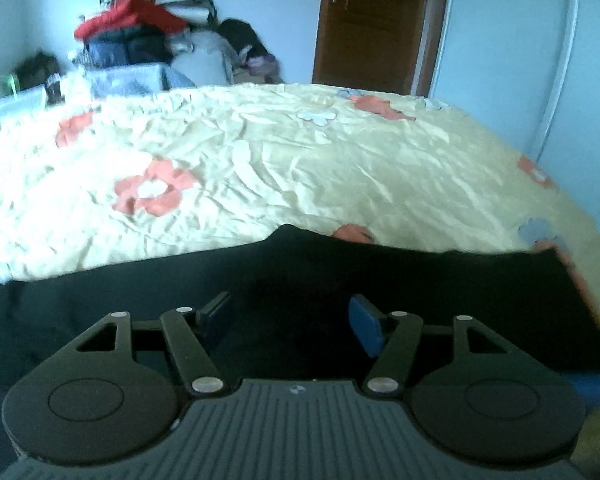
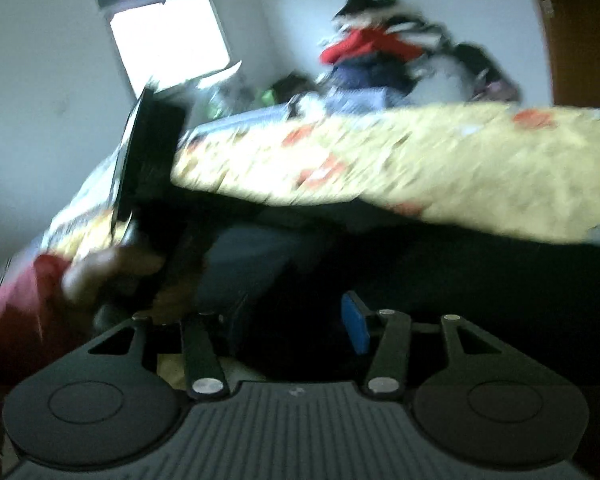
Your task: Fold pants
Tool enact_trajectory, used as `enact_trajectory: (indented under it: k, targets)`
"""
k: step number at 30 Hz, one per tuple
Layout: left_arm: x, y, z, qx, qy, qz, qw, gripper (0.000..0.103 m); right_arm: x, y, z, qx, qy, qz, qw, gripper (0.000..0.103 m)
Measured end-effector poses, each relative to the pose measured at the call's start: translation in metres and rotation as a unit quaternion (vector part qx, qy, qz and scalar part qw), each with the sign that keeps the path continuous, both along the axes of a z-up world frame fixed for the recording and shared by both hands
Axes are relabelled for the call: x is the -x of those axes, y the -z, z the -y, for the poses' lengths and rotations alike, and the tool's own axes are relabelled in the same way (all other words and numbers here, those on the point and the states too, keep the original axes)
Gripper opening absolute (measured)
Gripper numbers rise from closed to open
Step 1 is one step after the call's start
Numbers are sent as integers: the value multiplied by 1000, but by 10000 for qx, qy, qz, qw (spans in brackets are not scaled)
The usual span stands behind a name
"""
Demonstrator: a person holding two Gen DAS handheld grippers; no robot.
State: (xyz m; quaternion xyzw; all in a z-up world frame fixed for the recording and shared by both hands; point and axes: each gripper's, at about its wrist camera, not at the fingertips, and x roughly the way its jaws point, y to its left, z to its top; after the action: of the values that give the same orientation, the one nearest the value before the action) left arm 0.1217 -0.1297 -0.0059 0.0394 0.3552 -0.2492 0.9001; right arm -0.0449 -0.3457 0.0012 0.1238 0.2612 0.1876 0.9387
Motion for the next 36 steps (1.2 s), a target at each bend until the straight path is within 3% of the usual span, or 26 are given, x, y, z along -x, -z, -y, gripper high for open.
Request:
enact_trajectory:
  k: [3,7,10,13,15,17,19,22,24,27,30,36]
  targets:
    - [-1,1,3,310,386,-486,9976,67,-11,1,34,137,861,-191,9960,50]
    - [13,14,30,-275,794,-422,9956,68,-43,30,62,492,1410,-992,9838,50]
    - [9,20,41,-562,664,-146,9961,79,-50,33,58,804,1396,-878,9830,53]
    - [7,9,34,-367,490,-210,9979,74,-49,23,43,1315,1739,-771,9729,55]
    - [14,2,29,-320,531,-102,9980,75,-42,17,31,1326,1475,-654,9780,61]
    - [20,2,24,-345,556,-79,9978,80,-36,18,19,1355,1156,-645,9819,75]
    - [18,14,30,-580,555,-210,9966,82,-35,26,6,1604,963,-787,9792,77]
    - [23,18,28,-600,504,-121,9969,83,-38,38,-4,1855,1105,-783,9733,91]
    - [24,12,20,-516,473,-130,9975,81,-37,35,-5,1862,1193,-843,9716,92]
    - [27,1,-4,-316,223,97,9992,83,-39,30,-12,1982,1323,-805,9679,92]
    - [28,-2,-38,-353,-204,242,9989,84,-37,21,-20,2081,1410,-648,9657,92]
    - [6,11,-109,-575,-1119,103,9920,85,-48,1,-60,2297,1012,-267,9676,93]
